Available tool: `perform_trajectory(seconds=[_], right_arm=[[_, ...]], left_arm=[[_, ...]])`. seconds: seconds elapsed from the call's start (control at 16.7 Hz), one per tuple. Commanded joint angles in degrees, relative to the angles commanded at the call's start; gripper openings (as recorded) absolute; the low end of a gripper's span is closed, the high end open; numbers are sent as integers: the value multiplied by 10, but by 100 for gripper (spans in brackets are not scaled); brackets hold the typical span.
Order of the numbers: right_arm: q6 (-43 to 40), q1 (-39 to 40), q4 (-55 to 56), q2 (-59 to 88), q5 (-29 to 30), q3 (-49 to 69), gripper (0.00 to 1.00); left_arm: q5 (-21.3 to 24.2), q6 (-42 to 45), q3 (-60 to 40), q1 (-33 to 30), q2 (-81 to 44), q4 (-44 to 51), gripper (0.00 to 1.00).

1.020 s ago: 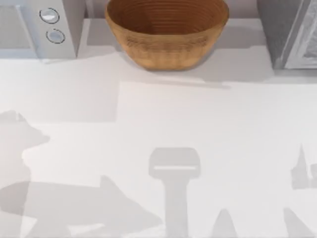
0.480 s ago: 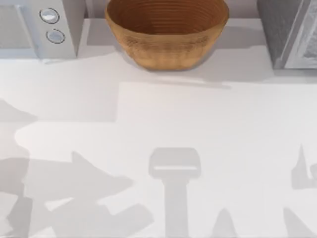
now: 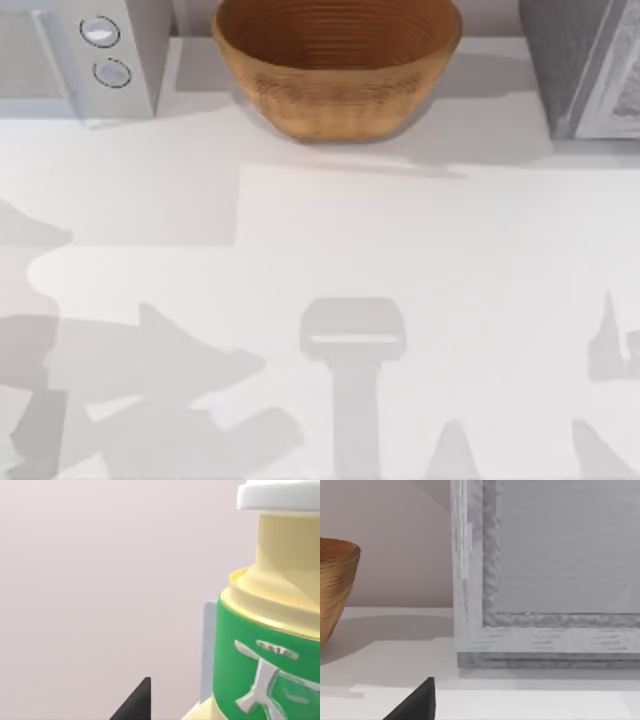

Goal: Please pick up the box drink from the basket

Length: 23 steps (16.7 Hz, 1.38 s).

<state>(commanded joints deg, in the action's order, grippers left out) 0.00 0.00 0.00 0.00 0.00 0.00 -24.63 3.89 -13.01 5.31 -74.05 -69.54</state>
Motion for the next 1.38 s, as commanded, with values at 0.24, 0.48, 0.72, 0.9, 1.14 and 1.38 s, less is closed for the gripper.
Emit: perform_trajectory(seconds=[0.24, 0.48, 0.72, 0.9, 1.14, 1.38], right_arm=[[0, 0, 0, 0, 0, 0, 100], [0, 0, 0, 0, 0, 0, 100], [0, 0, 0, 0, 0, 0, 100], [0, 0, 0, 0, 0, 0, 100], [0, 0, 0, 0, 0, 0, 100], [0, 0, 0, 0, 0, 0, 100]], left_arm=[[9, -3, -12, 11, -60, -54, 0], [20, -5, -25, 23, -128, -112, 0], [32, -6, -34, 35, -195, -164, 0], [41, -8, -43, 44, -258, -211, 0], [49, -9, -47, 48, -277, -229, 0], [49, -9, -47, 48, -277, -229, 15]])
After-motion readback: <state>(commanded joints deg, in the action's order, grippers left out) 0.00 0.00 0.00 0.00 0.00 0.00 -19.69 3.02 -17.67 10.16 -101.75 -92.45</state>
